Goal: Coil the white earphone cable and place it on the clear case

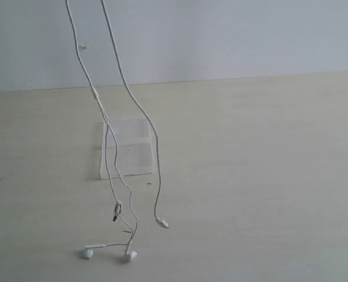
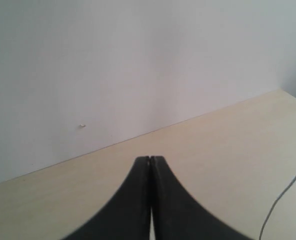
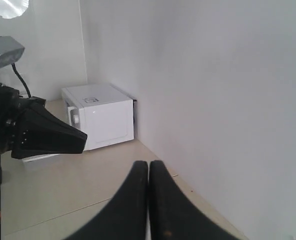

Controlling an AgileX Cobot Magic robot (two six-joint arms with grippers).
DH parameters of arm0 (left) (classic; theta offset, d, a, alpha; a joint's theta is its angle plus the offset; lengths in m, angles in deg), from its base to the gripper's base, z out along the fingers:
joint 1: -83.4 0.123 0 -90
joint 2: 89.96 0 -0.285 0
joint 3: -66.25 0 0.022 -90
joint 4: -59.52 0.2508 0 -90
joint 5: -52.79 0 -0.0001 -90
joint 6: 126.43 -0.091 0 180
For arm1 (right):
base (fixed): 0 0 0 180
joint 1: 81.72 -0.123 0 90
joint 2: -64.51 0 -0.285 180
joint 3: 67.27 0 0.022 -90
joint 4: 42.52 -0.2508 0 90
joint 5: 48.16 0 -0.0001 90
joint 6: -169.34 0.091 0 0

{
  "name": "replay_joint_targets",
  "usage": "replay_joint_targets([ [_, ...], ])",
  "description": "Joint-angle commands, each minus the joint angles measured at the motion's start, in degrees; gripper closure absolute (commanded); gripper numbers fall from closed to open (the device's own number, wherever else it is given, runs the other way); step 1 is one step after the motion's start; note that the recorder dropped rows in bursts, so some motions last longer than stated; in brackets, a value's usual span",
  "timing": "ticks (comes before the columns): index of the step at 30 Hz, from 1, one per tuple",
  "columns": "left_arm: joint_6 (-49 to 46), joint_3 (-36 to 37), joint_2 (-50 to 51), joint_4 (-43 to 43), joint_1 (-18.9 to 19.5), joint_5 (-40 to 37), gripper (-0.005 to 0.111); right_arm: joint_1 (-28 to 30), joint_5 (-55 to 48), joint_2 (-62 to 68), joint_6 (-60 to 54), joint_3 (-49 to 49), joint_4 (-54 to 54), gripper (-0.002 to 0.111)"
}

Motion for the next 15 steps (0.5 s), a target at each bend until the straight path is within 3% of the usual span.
replay_joint_targets([
  [1, 0.1, 1.3, 2.9, 0.2, -0.3, 1.7, 0.107, -0.2, -0.2, 0.0, -0.6, 0.5, -0.2, 0.108],
  [7, -4.7, 4.1, 8.1, -1.8, 0.9, 4.8, 0.107, -0.2, -2.7, 0.5, -1.2, 0.5, -0.4, 0.108],
  [15, -17.6, 5.3, 11.8, -19.2, 8.3, 6.4, 0.107, -0.2, -3.1, 1.8, -3.7, 0.5, -2.9, 0.108],
])
